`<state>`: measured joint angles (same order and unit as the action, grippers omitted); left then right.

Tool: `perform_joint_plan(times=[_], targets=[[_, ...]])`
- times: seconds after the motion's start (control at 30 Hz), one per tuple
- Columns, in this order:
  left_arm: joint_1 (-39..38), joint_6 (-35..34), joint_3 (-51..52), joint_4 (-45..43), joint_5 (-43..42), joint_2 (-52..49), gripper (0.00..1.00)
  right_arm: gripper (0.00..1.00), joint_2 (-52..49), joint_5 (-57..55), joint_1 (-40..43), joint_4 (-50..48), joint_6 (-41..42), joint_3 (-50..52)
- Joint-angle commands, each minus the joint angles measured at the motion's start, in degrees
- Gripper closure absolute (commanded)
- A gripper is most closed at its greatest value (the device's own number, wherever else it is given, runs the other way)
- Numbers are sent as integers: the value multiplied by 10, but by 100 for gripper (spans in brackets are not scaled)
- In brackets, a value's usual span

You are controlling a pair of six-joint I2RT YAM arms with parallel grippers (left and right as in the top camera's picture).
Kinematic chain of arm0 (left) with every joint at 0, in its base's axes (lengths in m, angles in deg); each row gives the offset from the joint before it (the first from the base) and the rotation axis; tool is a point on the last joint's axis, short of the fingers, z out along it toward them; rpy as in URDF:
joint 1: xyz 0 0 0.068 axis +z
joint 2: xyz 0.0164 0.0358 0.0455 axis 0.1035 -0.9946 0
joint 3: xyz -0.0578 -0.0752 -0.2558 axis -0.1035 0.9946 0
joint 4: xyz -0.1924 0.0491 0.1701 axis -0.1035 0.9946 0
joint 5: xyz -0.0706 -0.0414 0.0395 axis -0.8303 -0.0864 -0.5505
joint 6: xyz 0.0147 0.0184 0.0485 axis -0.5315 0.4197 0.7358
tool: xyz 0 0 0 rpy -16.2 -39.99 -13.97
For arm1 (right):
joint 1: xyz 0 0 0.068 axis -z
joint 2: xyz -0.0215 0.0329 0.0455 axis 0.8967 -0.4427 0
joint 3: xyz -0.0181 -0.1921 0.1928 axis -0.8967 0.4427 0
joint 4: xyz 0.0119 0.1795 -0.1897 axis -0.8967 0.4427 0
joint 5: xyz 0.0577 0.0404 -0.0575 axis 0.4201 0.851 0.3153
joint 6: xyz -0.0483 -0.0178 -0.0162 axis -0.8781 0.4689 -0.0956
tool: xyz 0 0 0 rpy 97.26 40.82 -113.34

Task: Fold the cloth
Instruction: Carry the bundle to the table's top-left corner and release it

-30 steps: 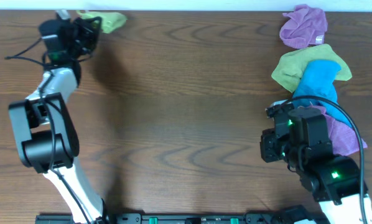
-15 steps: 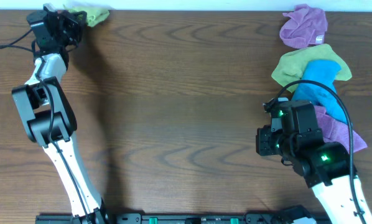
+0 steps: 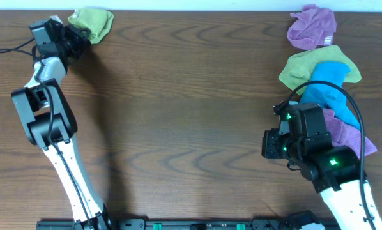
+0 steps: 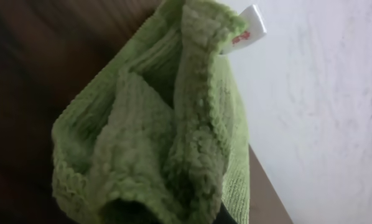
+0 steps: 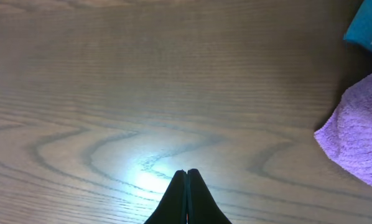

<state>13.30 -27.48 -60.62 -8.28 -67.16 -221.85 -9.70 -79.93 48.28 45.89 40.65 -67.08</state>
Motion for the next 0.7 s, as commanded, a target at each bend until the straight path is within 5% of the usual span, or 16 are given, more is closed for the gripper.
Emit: perform_joint_plan(times=[0.0,0.67], targets=[[6,24,-14,9,-5,-14,94,99,0,7,6,-1,17,-1],[11,-93,-14,-27,53,-14,94,99,0,26,5,-5,19,-1]])
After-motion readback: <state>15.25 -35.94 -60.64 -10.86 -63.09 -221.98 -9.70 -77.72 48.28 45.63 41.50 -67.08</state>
